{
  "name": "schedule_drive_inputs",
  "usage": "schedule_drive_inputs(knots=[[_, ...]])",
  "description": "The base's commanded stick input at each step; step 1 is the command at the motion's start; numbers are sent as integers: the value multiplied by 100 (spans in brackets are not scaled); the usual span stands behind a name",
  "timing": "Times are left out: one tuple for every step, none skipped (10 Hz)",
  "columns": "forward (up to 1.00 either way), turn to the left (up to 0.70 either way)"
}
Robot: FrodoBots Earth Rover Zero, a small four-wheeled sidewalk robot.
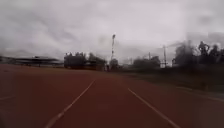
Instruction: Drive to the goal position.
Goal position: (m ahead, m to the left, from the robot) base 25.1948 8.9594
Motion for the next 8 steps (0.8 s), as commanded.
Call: schedule_drive_inputs(knots=[[70,0],[70,0],[70,0],[70,0],[70,0],[70,0],[70,0],[70,0]])
